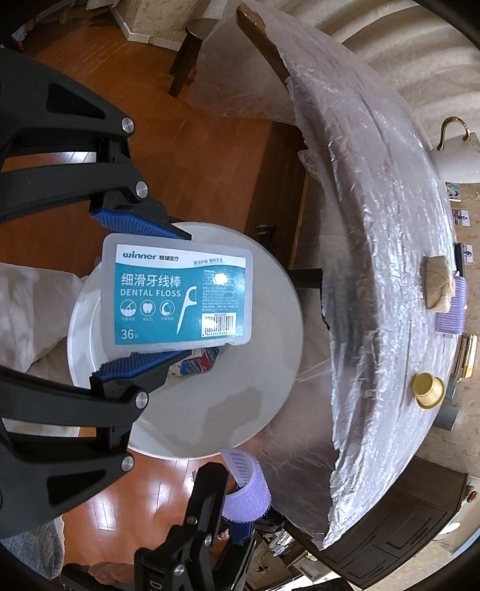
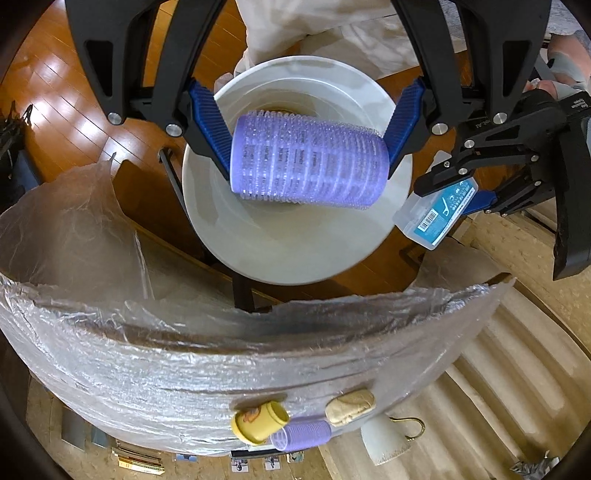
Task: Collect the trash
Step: 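Open both tools to drop the floss box and roller into the bin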
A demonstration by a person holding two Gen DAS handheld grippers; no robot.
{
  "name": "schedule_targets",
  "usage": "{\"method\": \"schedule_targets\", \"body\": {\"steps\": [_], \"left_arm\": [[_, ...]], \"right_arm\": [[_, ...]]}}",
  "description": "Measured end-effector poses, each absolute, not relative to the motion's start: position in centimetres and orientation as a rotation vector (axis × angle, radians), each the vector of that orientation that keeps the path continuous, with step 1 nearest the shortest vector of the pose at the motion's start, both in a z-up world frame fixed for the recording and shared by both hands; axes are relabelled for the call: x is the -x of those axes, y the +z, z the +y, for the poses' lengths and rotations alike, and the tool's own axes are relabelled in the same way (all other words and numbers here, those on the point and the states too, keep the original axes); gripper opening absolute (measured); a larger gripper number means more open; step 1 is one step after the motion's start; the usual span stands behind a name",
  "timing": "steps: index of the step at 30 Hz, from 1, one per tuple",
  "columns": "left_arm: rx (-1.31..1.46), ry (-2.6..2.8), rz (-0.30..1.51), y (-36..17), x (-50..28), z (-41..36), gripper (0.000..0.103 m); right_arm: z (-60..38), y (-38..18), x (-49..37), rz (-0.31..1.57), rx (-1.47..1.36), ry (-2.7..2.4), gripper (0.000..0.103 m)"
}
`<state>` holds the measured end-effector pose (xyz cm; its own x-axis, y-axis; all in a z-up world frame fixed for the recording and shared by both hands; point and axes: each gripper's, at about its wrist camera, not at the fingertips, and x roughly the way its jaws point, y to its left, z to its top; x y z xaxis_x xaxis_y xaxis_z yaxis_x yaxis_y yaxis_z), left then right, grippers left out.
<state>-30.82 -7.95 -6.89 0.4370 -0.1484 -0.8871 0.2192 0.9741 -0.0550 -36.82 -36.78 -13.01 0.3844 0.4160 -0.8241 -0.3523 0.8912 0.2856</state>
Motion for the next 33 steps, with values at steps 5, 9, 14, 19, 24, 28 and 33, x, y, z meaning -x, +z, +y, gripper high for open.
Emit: {"method": "schedule_targets", "body": {"steps": [5,9,14,19,24,28,33], "left_arm": [[-0.105,-0.246,1.111,-7.7,30.3,-8.3,0.055],[-0.118,-0.255,1.118,-8.2,29.8,-8.0,0.055],[-0.134,-0.264,1.125,-8.5,28.9,-8.4,0.055],[-0.139,-0.274,1.134,-9.0,27.7,-8.6,0.055],[-0.148,-0.281,1.145,-9.5,26.9,-8.9,0.055],[-0.157,-0.285,1.152,-10.2,26.8,-8.9,0.055],[-0.172,-0.292,1.161,-10.6,26.6,-9.1,0.055]], "right_arm": [[-36.7,-13.8,36.3,1.085,-0.065,0.471,0.075],[-36.6,-14.2,35.9,1.092,-0.07,0.459,0.075],[-36.2,-14.5,35.1,1.099,-0.059,0.441,0.075],[-36.1,-14.7,34.7,1.104,-0.06,0.434,0.075],[-36.2,-15.1,34.3,1.115,-0.056,0.432,0.075],[-36.3,-15.2,34.0,1.119,-0.061,0.43,0.075],[-36.4,-15.4,33.6,1.129,-0.06,0.423,0.076]]}}
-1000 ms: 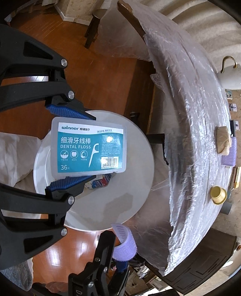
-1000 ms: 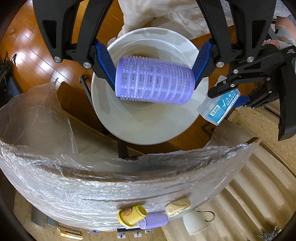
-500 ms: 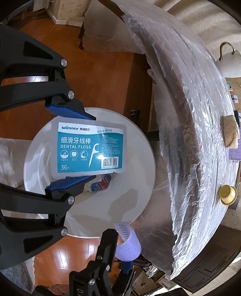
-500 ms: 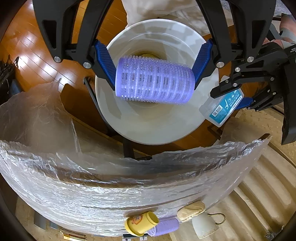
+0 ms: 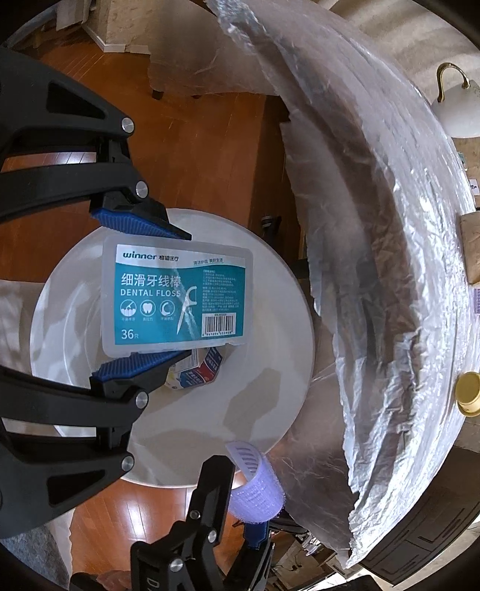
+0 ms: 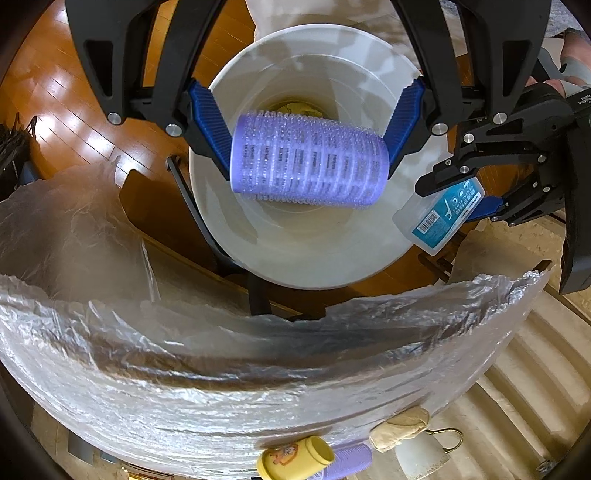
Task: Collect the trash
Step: 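Open both tools to drop the floss box and roller into the bin, then raise both tools from the bin back toward the table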
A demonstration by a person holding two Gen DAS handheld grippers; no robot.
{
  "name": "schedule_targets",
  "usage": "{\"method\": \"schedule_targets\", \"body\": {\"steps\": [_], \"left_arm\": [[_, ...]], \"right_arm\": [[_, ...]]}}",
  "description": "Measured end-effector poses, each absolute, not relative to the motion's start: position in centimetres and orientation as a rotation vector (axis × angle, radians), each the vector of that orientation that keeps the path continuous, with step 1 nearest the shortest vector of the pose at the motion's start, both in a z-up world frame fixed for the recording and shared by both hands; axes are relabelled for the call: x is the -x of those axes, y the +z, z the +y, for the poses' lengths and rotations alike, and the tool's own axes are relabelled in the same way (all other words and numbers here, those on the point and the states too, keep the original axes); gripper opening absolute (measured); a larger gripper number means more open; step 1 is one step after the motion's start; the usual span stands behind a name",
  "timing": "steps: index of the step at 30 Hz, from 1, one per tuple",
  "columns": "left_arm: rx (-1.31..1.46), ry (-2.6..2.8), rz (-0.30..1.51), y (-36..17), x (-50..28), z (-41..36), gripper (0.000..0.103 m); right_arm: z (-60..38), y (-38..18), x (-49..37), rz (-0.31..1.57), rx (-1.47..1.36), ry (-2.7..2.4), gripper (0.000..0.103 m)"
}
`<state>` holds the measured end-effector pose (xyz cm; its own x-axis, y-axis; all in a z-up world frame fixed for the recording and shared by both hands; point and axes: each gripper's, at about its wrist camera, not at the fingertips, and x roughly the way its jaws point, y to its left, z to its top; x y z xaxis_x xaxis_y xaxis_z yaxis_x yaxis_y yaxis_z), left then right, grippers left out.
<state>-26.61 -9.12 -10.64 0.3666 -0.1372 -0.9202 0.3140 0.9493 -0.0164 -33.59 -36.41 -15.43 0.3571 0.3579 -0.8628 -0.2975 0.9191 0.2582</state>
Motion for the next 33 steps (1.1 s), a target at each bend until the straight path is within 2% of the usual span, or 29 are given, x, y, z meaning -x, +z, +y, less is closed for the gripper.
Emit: {"method": "schedule_targets", "body": {"steps": [19,20,21,22,24,33], "left_arm": [[-0.176,-0.349,1.166,-10.9,25.6,-10.1,0.056],[-0.162,-0.355,1.159,-10.7,25.7,-10.0,0.068],[-0.133,-0.357,1.151,-10.4,25.7,-9.7,0.076],[-0.103,-0.358,1.139,-10.1,25.7,-9.4,0.081],[-0.095,-0.35,1.136,-9.8,25.7,-9.1,0.081],[-0.122,-0.333,1.123,-8.5,26.6,-8.9,0.081]], "right_arm": [[-35.0,-15.4,32.7,1.152,-0.035,0.423,0.076],[-35.1,-15.2,32.7,1.145,-0.047,0.429,0.077],[-35.2,-15.0,32.7,1.138,-0.056,0.426,0.077],[-35.4,-14.7,32.7,1.128,-0.065,0.42,0.083],[-35.8,-13.9,32.9,1.099,-0.083,0.414,0.087],[-37.8,-10.4,34.0,0.999,-0.101,0.397,0.088]]}}
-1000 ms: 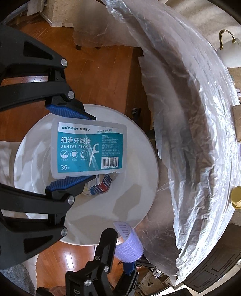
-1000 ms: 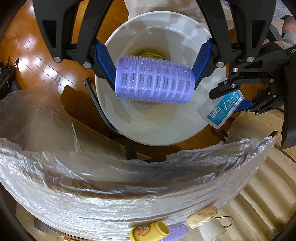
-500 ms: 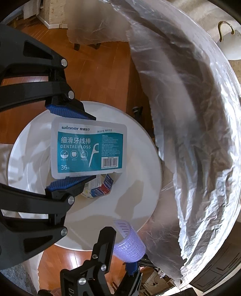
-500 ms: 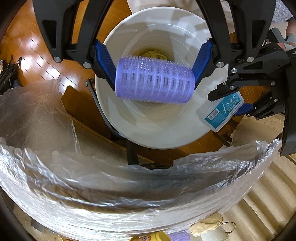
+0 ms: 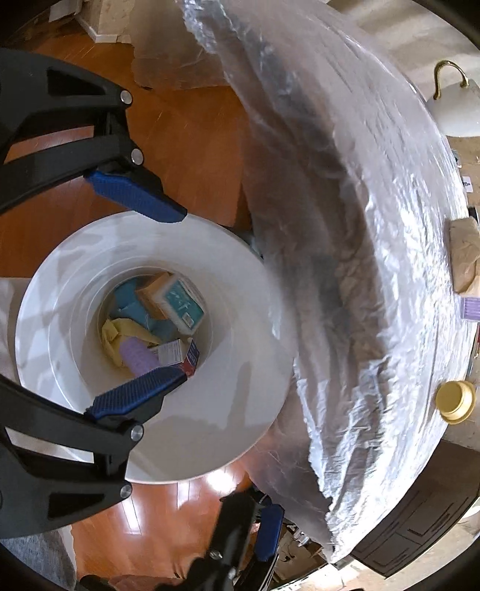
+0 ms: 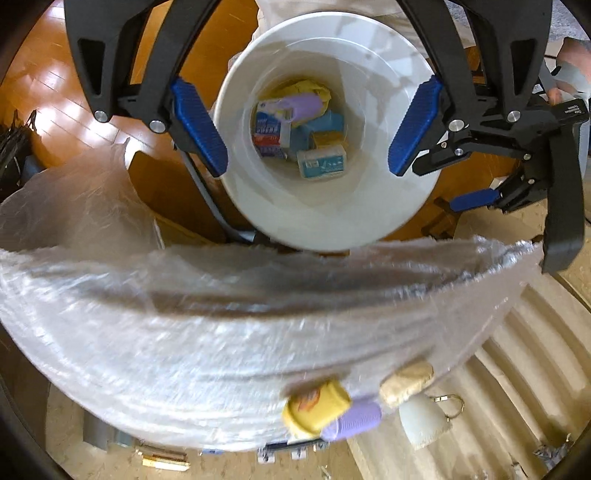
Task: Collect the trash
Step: 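Raise both tools from the bin back toward the table, then grasp the cream cloth bundle with the left tool while the right tool grasps the yellow cup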
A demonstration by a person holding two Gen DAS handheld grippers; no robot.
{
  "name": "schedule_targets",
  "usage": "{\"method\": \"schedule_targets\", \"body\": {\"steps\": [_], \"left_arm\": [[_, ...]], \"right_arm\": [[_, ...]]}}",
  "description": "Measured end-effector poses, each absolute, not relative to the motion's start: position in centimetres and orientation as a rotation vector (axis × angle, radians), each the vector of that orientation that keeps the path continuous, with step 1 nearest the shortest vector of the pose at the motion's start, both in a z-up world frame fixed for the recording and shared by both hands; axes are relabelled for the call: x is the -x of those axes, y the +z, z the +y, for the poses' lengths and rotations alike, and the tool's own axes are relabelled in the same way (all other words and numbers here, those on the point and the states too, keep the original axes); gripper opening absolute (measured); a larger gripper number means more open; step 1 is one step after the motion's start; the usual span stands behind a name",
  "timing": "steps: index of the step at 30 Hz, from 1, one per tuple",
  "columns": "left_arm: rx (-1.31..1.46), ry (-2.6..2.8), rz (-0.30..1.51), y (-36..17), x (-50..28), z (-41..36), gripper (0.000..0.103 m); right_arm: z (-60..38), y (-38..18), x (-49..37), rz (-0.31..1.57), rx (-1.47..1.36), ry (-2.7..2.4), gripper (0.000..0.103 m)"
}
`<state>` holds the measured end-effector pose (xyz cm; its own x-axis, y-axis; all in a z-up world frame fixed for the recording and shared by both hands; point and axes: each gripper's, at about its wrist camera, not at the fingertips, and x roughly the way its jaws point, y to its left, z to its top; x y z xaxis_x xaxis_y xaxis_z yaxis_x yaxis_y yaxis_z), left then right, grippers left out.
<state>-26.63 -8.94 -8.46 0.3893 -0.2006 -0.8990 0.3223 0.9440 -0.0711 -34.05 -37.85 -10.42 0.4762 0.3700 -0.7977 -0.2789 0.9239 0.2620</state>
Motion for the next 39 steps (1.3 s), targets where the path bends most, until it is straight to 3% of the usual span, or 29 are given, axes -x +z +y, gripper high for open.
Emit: {"method": "schedule_targets", "body": {"steps": [7,9,10,12,14,16,19,25,33,39], "left_arm": [[-0.085,-0.361,1.071,-3.2,27.7,-8.6,0.081],[-0.024,-0.394,0.957,1.2,28.1,-7.8,0.081],[-0.008,-0.398,0.876,3.8,28.6,-7.4,0.081],[0.03,-0.372,0.661,8.8,29.5,-6.3,0.097],[0.086,-0.316,0.479,11.9,29.8,-5.0,0.102],[0.149,-0.208,0.446,13.0,28.3,-4.3,0.102],[0.104,-0.277,0.608,12.0,24.3,-4.6,0.102],[-0.042,-0.314,0.7,9.4,21.5,-6.1,0.102],[-0.047,-0.401,0.907,3.8,17.3,-7.0,0.102],[-0.07,-0.371,0.949,2.2,14.4,-8.3,0.101]], "right_arm": [[-39.1,-3.1,36.3,0.819,-0.034,0.376,0.088],[-39.2,1.8,38.3,0.659,0.01,0.383,0.089],[-39.4,4.7,39.6,0.54,0.039,0.387,0.098],[-39.7,8.1,41.4,0.334,0.045,0.408,0.099],[-40.3,10.1,41.4,0.223,-0.006,0.454,0.099],[-40.8,10.7,39.1,0.275,-0.074,0.497,0.099],[-40.0,9.7,35.5,0.414,-0.047,0.378,0.099],[-37.6,5.8,29.9,0.592,0.087,0.353,0.099],[-35.6,-0.2,26.2,0.731,0.174,0.404,0.094],[-35.4,-2.0,23.2,0.786,0.245,0.529,0.092]]}}
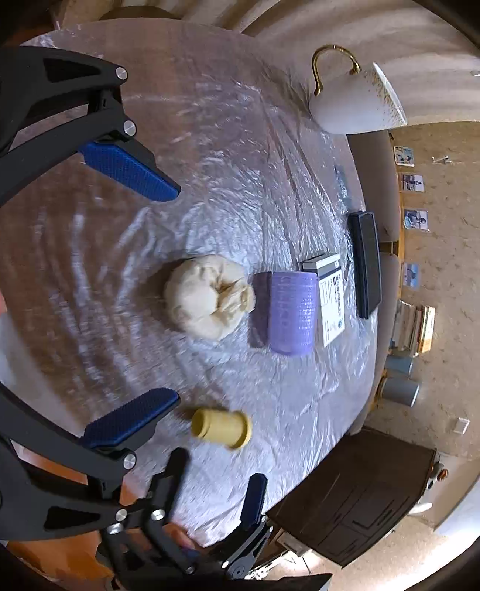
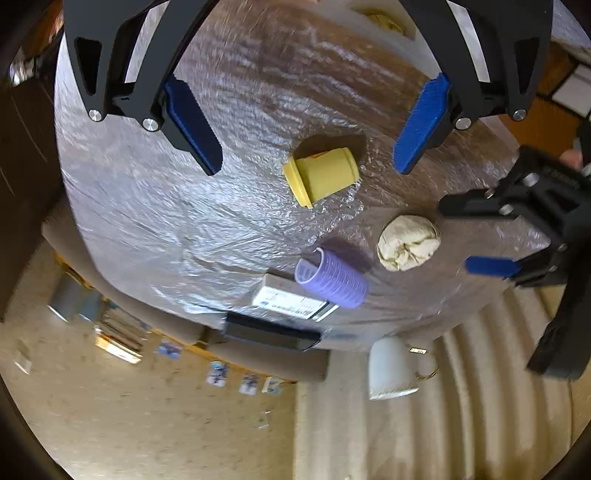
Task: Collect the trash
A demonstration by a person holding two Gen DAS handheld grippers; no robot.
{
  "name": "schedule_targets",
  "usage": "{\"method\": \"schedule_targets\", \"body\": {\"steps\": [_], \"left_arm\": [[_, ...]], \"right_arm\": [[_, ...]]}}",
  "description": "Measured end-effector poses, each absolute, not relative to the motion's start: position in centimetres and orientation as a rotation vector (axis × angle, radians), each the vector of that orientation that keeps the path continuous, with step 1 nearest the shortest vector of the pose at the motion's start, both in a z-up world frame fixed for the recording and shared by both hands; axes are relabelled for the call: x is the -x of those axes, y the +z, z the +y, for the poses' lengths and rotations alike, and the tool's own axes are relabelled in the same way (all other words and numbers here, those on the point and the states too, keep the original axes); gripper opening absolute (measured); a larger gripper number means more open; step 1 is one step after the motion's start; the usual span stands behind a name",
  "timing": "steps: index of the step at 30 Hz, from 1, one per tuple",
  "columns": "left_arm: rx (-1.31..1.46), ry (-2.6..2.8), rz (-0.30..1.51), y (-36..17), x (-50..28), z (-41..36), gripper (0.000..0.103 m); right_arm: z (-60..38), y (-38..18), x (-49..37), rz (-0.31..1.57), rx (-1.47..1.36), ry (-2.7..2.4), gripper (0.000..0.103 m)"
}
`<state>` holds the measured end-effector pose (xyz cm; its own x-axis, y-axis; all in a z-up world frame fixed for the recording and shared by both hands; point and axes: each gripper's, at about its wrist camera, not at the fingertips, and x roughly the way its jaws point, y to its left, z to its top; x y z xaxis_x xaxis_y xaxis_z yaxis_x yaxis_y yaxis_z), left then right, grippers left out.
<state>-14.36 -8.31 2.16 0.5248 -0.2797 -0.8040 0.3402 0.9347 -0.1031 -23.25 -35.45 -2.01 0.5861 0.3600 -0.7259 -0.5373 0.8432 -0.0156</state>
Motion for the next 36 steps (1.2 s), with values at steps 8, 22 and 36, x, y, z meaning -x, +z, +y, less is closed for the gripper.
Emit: {"method": "schedule_targets", "body": {"steps": [8,22,36], "left_arm": [[-0.052,-0.304,1.0,0.6,11.6,-9.3,0.081],[-0.125,-0.276,0.968,0.7,11.7,-10.4,0.052],[-0.079,-0.247,0.939,1.6,12.5,-9.8,0.052]], "right_arm": [[-34.6,-3.4,20.7,0.814,0.263,0.671,0.084],[-33.8,-4.0,20.4,0.787,0.32,0.717,0.046],[-34.6,-2.9,20.1,0.828,0.151,0.663,0.045]]}}
